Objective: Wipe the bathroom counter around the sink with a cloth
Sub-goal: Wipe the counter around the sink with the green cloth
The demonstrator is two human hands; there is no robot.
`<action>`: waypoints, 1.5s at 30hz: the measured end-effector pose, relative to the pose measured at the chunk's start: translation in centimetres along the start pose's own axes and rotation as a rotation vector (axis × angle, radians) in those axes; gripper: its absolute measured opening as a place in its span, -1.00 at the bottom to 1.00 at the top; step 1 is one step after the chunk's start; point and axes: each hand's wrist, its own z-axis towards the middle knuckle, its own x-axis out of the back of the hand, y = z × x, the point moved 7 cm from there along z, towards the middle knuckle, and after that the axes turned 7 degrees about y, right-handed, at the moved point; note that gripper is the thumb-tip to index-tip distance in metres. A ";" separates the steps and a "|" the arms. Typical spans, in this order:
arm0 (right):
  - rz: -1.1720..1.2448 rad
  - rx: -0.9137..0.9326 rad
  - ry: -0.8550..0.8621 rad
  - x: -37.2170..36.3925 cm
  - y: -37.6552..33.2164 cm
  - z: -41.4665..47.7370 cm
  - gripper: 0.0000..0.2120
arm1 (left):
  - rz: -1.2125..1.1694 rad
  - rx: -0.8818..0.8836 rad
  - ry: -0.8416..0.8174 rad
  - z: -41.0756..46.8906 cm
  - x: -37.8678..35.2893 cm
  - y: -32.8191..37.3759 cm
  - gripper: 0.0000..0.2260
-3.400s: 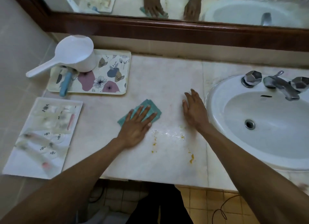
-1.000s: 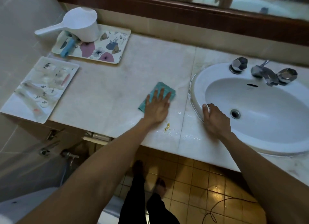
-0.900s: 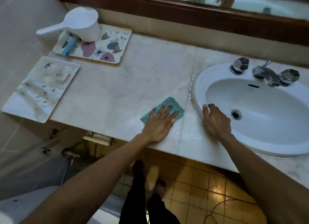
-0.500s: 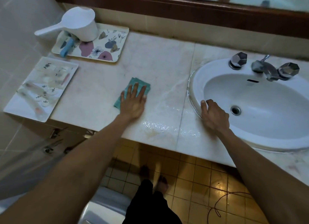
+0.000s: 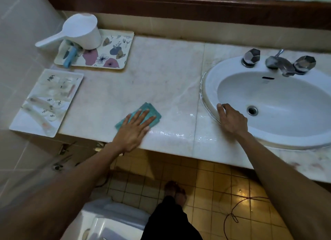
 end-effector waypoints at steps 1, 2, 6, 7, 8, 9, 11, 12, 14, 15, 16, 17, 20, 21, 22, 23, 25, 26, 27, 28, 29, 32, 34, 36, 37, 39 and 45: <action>0.001 0.001 -0.002 0.0 0.1 -0.1 -0.40 | -0.010 0.086 0.015 1.3 0.4 -1.3 -0.54; 0.002 0.002 -0.002 0.0 0.2 -0.1 -0.40 | -0.019 0.178 0.036 2.7 0.7 -2.0 -0.52; 0.018 -0.018 -0.045 0.0 0.4 -0.2 -0.45 | -0.053 0.471 0.114 6.9 0.0 1.2 -0.50; 0.028 -0.020 -0.057 0.0 0.5 -0.2 -0.46 | -0.073 0.467 0.117 7.4 -0.6 3.3 -0.50; 0.043 -0.019 -0.067 0.0 0.6 -0.3 -0.48 | -0.093 0.427 0.120 7.7 -1.3 5.8 -0.50; 0.058 -0.017 -0.075 0.0 0.7 -0.3 -0.50 | -0.110 0.368 0.122 7.8 -1.9 8.7 -0.50; 0.072 -0.016 -0.087 0.3 1.3 -0.6 -0.51 | -0.136 0.219 0.087 6.9 -3.1 14.5 -0.51; 0.065 -0.018 -0.090 0.4 1.8 -0.8 -0.52 | -0.137 0.125 0.041 6.0 -3.9 16.9 -0.51; 0.026 -0.008 -0.092 1.0 3.0 -1.4 -0.51 | -0.117 -0.091 -0.050 4.3 -4.9 19.2 -0.52; 0.006 -0.002 -0.093 1.3 3.8 -1.8 -0.49 | -0.107 -0.203 -0.085 3.8 -4.8 19.0 -0.53; -0.007 0.000 -0.087 1.7 4.5 -2.1 -0.47 | -0.084 -0.314 -0.111 3.5 -4.5 18.1 -0.54; -0.015 0.002 -0.078 2.0 5.3 -2.3 -0.46 | -0.057 -0.415 -0.132 3.4 -4.1 16.7 -0.55; -0.032 0.023 -0.050 2.7 6.9 -2.9 -0.48 | 0.022 -0.508 -0.159 4.3 -2.5 11.4 -0.56; -0.030 0.034 -0.043 2.8 7.3 -3.1 -0.50 | 0.028 -0.457 -0.149 5.0 -1.9 9.9 -0.56; -0.024 0.044 -0.038 2.9 7.6 -3.2 -0.52 | 0.025 -0.373 -0.120 5.7 -1.6 9.0 -0.57; -0.022 0.060 -0.033 2.9 7.8 -3.3 -0.54 | 0.021 -0.264 -0.074 6.2 -1.5 8.6 -0.57; -0.027 0.093 -0.027 3.0 7.9 -3.3 -0.57 | -0.007 0.031 0.046 7.1 -1.9 9.9 -0.54; -0.023 0.105 -0.023 3.1 7.9 -3.3 -0.57 | -0.028 0.190 0.096 7.3 -2.4 11.4 -0.52; -0.022 0.121 -0.016 3.2 8.0 -3.4 -0.57 | -0.054 0.332 0.131 7.4 -3.0 13.2 -0.50; -0.026 0.141 -0.012 3.4 8.0 -3.5 -0.57 | -0.084 0.445 0.166 7.5 -3.6 15.4 -0.49; -0.039 0.165 -0.015 3.5 8.1 -3.6 -0.55 | -0.113 0.521 0.208 7.4 -4.1 17.7 -0.49; -0.043 0.196 -0.008 4.1 9.6 -4.0 -0.53 | -0.142 0.482 0.215 6.1 -6.0 25.1 -0.51; -0.028 0.245 -0.001 4.5 10.6 -4.3 -0.53 | -0.104 0.293 0.123 4.1 -7.4 28.3 -0.51; -0.015 0.299 0.005 5.1 11.7 -4.5 -0.53 | -0.080 0.046 0.055 2.7 -7.2 28.5 -0.52; -0.013 0.318 0.003 5.4 12.4 -4.6 -0.55 | -0.062 -0.061 0.025 2.3 -6.9 27.8 -0.53; -0.026 0.348 -0.003 6.2 13.9 -5.0 -0.63 | -0.041 -0.136 -0.014 2.7 -6.2 25.4 -0.54; -0.091 0.394 0.044 9.0 19.3 -6.1 -0.58 | -0.091 0.498 0.220 5.1 -7.0 26.1 -0.51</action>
